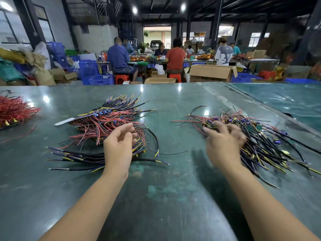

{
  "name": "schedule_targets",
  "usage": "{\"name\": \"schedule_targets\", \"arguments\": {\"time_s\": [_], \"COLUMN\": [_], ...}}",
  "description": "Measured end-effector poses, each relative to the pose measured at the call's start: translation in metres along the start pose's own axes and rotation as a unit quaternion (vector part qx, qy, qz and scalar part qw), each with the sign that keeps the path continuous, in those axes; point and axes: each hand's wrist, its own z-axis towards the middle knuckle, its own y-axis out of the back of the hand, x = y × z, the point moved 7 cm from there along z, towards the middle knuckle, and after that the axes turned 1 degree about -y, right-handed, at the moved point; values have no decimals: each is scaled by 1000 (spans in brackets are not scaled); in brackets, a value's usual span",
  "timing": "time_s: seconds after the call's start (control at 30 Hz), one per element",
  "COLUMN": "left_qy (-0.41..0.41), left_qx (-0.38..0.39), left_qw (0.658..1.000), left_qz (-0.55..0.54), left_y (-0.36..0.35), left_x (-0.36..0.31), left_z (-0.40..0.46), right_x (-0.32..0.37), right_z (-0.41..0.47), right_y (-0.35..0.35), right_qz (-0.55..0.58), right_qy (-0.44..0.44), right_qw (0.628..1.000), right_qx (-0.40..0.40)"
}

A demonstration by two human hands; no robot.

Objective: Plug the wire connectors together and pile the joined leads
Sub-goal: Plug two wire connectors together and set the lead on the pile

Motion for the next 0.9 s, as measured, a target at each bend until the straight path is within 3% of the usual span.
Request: {"name": "schedule_targets", "arguments": {"time_s": [0.07, 0.13, 0.2, 0.3, 0.37, 0.53, 0.67, 0.77, 0.9], "left_qy": [-21, -27, -19, 1, 9, 6, 1, 3, 3], "left_qx": [-25, -37, -39, -33, -19, 30, 42, 34, 23], "left_qw": [999, 999, 999, 999, 1000, 1000, 999, 999, 1000], "left_qz": [5, 2, -9, -22, -23, 8, 15, 19, 19], "left_y": [5, 7, 8, 7, 3, -8, -10, -7, -2], "left_x": [-2, -2, 0, 2, 3, 2, 0, 0, -1], "left_z": [3, 5, 6, 5, 3, -4, -5, -4, -1], "right_x": [40, 82, 107, 114, 113, 97, 93, 89, 75], "right_z": [-15, -37, -55, -62, -61, -48, -50, -48, -40], "right_y": [-12, -27, -39, -42, -35, -22, -25, -29, -28], "right_qz": [28, 49, 83, 127, 151, 251, 222, 162, 162], "right_qy": [141, 267, 316, 310, 305, 194, 189, 174, 91], "right_qw": [987, 949, 914, 897, 902, 918, 918, 938, 952], "right_qx": [68, 157, 241, 288, 266, 238, 270, 254, 244]}}
